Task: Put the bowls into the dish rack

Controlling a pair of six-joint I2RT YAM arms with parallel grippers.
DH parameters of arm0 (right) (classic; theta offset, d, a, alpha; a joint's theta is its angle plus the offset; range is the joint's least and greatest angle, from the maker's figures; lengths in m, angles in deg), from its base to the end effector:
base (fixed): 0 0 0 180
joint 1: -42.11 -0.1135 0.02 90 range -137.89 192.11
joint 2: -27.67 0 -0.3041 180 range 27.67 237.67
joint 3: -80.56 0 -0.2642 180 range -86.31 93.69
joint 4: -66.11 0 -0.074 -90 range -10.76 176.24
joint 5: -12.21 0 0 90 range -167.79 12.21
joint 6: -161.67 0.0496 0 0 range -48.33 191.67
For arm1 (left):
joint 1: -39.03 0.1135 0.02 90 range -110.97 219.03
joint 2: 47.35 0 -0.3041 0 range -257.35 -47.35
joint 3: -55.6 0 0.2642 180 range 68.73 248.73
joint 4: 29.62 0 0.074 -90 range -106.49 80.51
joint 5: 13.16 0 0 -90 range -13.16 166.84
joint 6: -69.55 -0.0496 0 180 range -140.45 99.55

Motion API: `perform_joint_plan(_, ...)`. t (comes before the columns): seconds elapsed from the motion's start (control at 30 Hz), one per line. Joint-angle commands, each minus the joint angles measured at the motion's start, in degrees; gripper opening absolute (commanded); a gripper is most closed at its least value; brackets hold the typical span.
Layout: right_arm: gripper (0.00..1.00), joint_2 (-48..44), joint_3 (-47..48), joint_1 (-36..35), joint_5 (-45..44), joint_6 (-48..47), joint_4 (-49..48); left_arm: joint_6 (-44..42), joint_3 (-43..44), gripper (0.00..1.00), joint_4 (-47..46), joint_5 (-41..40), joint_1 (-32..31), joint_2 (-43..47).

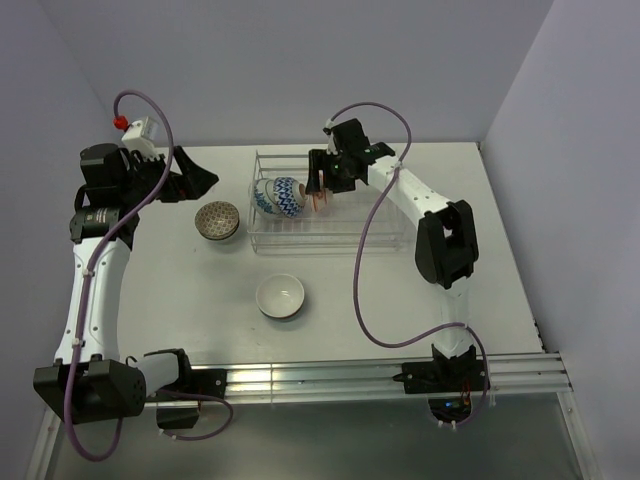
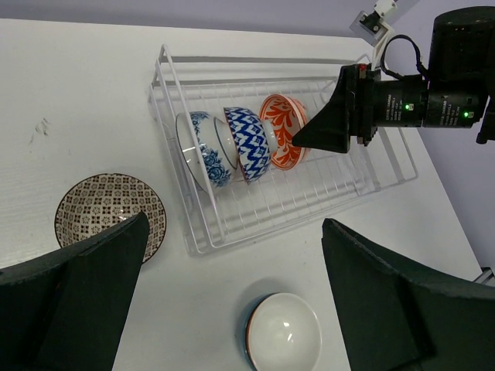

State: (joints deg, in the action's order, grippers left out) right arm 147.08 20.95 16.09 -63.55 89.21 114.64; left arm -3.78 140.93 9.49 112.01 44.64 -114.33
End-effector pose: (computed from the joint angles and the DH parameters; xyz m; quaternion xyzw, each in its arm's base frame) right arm 0.4582 0.2373 0.2929 -0.1131 0.9191 0.2406 0.2907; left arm 0.2605 -0.0031 0.4360 0.0168 0.8029 -0.2997 0.5151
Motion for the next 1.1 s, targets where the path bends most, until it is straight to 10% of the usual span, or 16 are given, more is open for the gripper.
perform_joint_plan(0.0,0.16,0.47,3.48,-0.61,0.96,-0.93,-1.65,-1.02,-0.49,0.99,-1.54,1.65,0.46,1.42)
perform_joint_plan(0.4,0.34,2.57,5.06,-1.40,0.44,-1.19,0.02,-1.99,-1.19,1.00,-0.93,1.82,0.63,2.03)
perform_joint_plan(0.67,0.77,2.84,5.85,-2.02,0.96,-0.93,0.73,-2.52,-1.54,1.00,-0.66,1.73,0.72,2.38)
perform_joint_plan(1.07,0.91,0.91,5.50,-2.02,2.99,-0.75,1.08,-2.60,-2.51,0.99,-0.75,2.17,0.99,3.08)
